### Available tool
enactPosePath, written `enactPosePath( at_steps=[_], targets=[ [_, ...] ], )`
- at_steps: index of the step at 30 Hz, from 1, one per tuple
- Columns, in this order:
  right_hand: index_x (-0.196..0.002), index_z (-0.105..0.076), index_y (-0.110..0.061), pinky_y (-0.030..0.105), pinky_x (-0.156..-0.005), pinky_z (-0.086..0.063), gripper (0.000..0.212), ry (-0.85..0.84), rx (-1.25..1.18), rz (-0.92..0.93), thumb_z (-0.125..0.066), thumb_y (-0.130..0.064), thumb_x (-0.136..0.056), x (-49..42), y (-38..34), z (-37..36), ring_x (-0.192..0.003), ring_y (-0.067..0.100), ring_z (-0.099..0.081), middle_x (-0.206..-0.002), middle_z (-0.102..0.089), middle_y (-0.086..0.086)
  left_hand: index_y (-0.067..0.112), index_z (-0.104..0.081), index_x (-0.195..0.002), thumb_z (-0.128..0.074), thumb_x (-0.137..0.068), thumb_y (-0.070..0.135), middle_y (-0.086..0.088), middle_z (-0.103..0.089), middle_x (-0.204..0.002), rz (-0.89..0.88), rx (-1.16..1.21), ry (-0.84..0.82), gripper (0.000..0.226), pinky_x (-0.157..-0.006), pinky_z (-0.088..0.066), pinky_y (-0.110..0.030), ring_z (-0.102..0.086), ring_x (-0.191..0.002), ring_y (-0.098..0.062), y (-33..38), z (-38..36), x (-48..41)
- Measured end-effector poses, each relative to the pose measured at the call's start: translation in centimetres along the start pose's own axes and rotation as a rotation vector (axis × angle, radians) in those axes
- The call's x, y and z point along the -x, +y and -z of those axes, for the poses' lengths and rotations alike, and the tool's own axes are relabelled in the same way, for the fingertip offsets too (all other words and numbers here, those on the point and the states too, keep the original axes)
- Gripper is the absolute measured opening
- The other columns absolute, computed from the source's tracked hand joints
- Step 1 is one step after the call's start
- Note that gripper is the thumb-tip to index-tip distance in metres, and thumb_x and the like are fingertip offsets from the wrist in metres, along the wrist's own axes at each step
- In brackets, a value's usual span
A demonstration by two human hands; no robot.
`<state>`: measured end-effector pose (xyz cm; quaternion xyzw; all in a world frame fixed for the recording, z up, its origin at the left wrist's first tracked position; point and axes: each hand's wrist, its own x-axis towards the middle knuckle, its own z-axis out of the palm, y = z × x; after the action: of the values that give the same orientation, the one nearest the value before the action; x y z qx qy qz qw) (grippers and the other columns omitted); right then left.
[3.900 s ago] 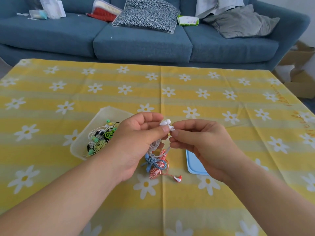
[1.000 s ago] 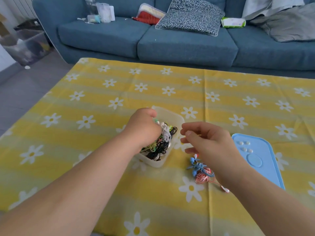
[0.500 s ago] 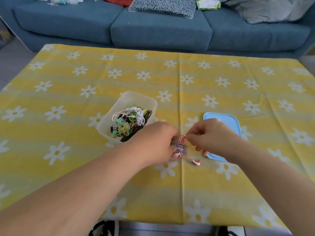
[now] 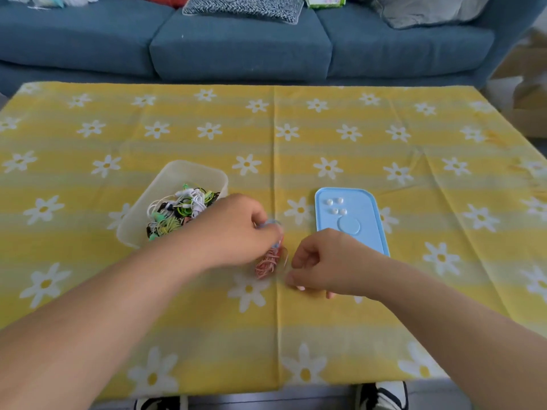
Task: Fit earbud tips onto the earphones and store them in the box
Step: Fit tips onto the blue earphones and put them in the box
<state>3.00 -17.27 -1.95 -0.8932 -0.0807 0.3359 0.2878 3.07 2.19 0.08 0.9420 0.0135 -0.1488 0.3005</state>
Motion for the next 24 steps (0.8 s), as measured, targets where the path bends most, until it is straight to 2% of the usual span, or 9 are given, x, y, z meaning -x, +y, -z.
enactPosePath(
  at_steps=[2, 5, 9, 12, 15, 17, 19, 21, 24],
  targets=[
    [-0.096, -0.070, -0.019, 0.043, -0.070, -0.064, 0.020, 0.011, -0.070, 0.017, -0.075, -0.034, -0.083, 0.4, -0.2, 0.2, -0.074, 0.033, -0.075, -0.077, -0.077, 0.000, 0.009, -0.068, -0.079, -0.062, -0.093, 0.043, 0.000, -0.055, -0.059, 0.072, 0.252, 0.026, 0.037, -0.056, -0.040, -0.028, -0.051, -0.054, -0.018, 0.4, 0.8, 0.1],
    [-0.109, -0.068, -0.025, 0.043, -0.073, -0.064, 0.030, 0.069, -0.247, 0.068, -0.080, -0.035, -0.083, 0.8, -0.8, 0.4, -0.073, 0.029, -0.075, -0.083, -0.078, 0.000, 0.008, -0.064, -0.080, -0.054, -0.099, 0.031, -0.009, -0.061, -0.064, 0.170, 0.697, -0.040, 0.031, -0.054, -0.045, -0.032, -0.056, -0.054, -0.023, 1.2, 1.8, 0.7],
    [-0.126, -0.066, -0.024, 0.043, -0.085, -0.063, 0.051, 0.047, -0.623, 0.177, -0.087, -0.026, -0.079, 0.9, -1.4, 0.8, -0.095, 0.028, -0.075, -0.110, -0.076, 0.000, 0.011, -0.058, -0.088, -0.056, -0.099, 0.041, -0.012, -0.063, -0.068, 0.198, 1.020, -0.158, 0.032, -0.055, -0.047, -0.032, -0.056, -0.056, -0.025, 2.0, 2.8, 1.5],
    [-0.132, -0.064, -0.020, 0.048, -0.097, -0.058, 0.056, 0.012, -0.768, 0.262, -0.080, -0.021, -0.079, 0.8, -1.5, 0.9, -0.108, 0.028, -0.073, -0.126, -0.071, 0.003, 0.015, -0.058, -0.087, -0.062, -0.095, 0.043, -0.008, -0.062, -0.068, 0.159, 1.081, -0.211, 0.029, -0.056, -0.046, -0.032, -0.056, -0.056, -0.021, 2.3, 3.3, 2.1],
    [-0.122, -0.070, -0.011, 0.053, -0.102, -0.054, 0.038, -0.029, -0.900, 0.325, -0.075, -0.011, -0.084, 0.9, -1.7, 0.9, -0.114, 0.040, -0.069, -0.121, -0.073, 0.015, 0.012, -0.062, -0.087, -0.061, -0.096, 0.033, -0.007, -0.063, -0.070, 0.130, 1.109, -0.247, 0.022, -0.055, -0.046, -0.030, -0.057, -0.059, -0.020, 2.2, 3.5, 2.5],
    [-0.120, -0.070, -0.003, 0.052, -0.098, -0.056, 0.031, -0.017, -1.000, 0.336, -0.073, -0.007, -0.089, 1.0, -1.9, 1.1, -0.112, 0.046, -0.067, -0.117, -0.072, 0.025, 0.009, -0.066, -0.094, -0.059, -0.097, 0.030, -0.008, -0.065, -0.073, 0.138, 1.127, -0.253, 0.022, -0.056, -0.046, -0.030, -0.058, -0.060, -0.020, 2.0, 3.6, 2.5],
    [-0.120, -0.067, 0.003, 0.049, -0.094, -0.058, 0.035, 0.027, -1.043, 0.328, -0.069, -0.013, -0.089, 0.9, -2.0, 1.3, -0.109, 0.050, -0.067, -0.117, -0.068, 0.034, 0.007, -0.069, -0.104, -0.057, -0.098, 0.030, -0.009, -0.066, -0.076, 0.150, 1.159, -0.255, 0.027, -0.056, -0.046, -0.030, -0.057, -0.062, -0.020, 1.8, 3.7, 2.5],
    [-0.116, -0.067, 0.006, 0.046, -0.091, -0.059, 0.038, 0.054, -1.075, 0.306, -0.070, -0.017, -0.087, 0.8, -2.0, 1.4, -0.099, 0.045, -0.069, -0.117, -0.065, 0.037, 0.003, -0.068, -0.113, -0.053, -0.099, 0.030, -0.010, -0.065, -0.079, 0.149, 1.186, -0.267, 0.034, -0.055, -0.047, -0.030, -0.057, -0.064, -0.020, 1.7, 3.8, 2.4],
    [-0.109, -0.068, 0.004, 0.040, -0.079, -0.061, 0.028, 0.065, -1.175, 0.248, -0.068, -0.018, -0.091, 0.7, -2.1, 1.8, -0.090, 0.034, -0.066, -0.113, -0.070, 0.031, -0.004, -0.061, -0.127, -0.051, -0.092, 0.019, -0.016, -0.065, -0.088, 0.141, 1.253, -0.289, 0.043, -0.058, -0.048, -0.033, -0.060, -0.067, -0.024, 1.6, 3.8, 2.3]
  ],
)
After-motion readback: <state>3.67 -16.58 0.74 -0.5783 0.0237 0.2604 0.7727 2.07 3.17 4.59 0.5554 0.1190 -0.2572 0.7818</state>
